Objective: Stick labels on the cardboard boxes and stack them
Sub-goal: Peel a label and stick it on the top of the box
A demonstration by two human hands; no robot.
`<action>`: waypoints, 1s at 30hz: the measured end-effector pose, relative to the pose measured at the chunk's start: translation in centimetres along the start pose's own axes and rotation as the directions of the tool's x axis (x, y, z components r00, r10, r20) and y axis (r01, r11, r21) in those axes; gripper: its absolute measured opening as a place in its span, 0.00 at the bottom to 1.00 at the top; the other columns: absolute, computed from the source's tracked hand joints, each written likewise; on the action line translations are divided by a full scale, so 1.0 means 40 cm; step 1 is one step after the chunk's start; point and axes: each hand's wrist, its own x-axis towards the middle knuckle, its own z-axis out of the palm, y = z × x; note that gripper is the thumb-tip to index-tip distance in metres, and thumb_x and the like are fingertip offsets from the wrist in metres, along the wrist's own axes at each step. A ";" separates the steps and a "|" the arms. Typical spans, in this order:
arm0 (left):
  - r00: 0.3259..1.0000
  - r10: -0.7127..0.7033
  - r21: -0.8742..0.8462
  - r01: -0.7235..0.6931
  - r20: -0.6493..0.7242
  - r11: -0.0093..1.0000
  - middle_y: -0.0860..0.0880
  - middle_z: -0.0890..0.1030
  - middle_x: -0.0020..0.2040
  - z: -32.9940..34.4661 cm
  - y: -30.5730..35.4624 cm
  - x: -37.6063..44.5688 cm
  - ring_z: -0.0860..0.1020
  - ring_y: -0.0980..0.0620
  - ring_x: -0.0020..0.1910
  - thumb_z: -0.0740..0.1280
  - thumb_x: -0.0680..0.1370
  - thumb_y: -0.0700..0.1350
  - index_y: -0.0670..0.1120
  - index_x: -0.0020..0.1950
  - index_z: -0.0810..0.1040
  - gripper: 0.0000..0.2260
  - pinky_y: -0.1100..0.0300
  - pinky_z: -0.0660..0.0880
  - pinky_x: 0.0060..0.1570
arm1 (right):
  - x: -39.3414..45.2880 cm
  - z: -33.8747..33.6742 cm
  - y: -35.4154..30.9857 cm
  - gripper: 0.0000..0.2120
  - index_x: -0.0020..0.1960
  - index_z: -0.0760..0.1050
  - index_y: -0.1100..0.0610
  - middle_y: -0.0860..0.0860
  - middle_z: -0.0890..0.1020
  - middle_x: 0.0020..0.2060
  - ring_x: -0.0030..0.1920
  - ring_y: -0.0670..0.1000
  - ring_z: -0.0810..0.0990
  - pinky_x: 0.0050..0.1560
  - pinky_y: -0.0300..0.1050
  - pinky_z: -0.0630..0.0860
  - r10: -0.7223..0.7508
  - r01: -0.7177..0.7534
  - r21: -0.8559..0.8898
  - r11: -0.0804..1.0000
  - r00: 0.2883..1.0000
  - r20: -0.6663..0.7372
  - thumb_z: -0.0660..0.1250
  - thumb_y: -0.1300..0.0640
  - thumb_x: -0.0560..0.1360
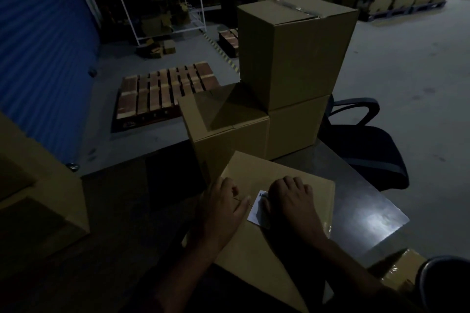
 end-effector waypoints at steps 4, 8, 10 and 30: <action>1.000 0.031 0.034 -0.031 0.003 0.999 0.58 0.71 0.48 0.001 -0.002 -0.006 0.71 0.56 0.46 0.66 0.79 0.60 0.56 0.47 0.69 0.11 0.52 0.77 0.49 | -0.004 -0.002 -0.002 0.13 0.58 0.73 0.45 0.45 0.73 0.52 0.52 0.50 0.69 0.53 0.50 0.66 -0.083 0.083 -0.005 0.997 0.997 0.002 0.61 0.39 0.79; 0.999 0.043 0.036 -0.043 -0.008 0.998 0.58 0.71 0.47 0.009 -0.008 -0.001 0.71 0.57 0.46 0.65 0.79 0.61 0.57 0.47 0.69 0.10 0.52 0.75 0.50 | 0.002 0.001 -0.002 0.11 0.54 0.71 0.45 0.44 0.72 0.51 0.52 0.49 0.69 0.53 0.50 0.67 -0.052 0.052 0.004 0.999 0.999 0.011 0.59 0.39 0.80; 0.999 0.051 0.028 -0.050 -0.019 0.998 0.58 0.71 0.47 0.008 -0.010 -0.002 0.71 0.57 0.45 0.65 0.78 0.61 0.57 0.46 0.69 0.10 0.53 0.75 0.49 | -0.004 -0.004 -0.004 0.13 0.56 0.72 0.45 0.45 0.72 0.51 0.52 0.51 0.70 0.53 0.51 0.67 -0.073 0.073 0.000 0.997 0.997 0.012 0.60 0.39 0.79; 0.999 0.040 -0.040 -0.042 -0.032 0.998 0.58 0.71 0.46 0.009 -0.013 -0.004 0.73 0.56 0.45 0.68 0.79 0.59 0.55 0.46 0.71 0.11 0.51 0.77 0.48 | -0.039 -0.041 -0.010 0.07 0.49 0.70 0.43 0.41 0.71 0.47 0.49 0.46 0.66 0.52 0.47 0.68 0.075 -0.074 0.023 0.997 0.997 -0.008 0.63 0.41 0.78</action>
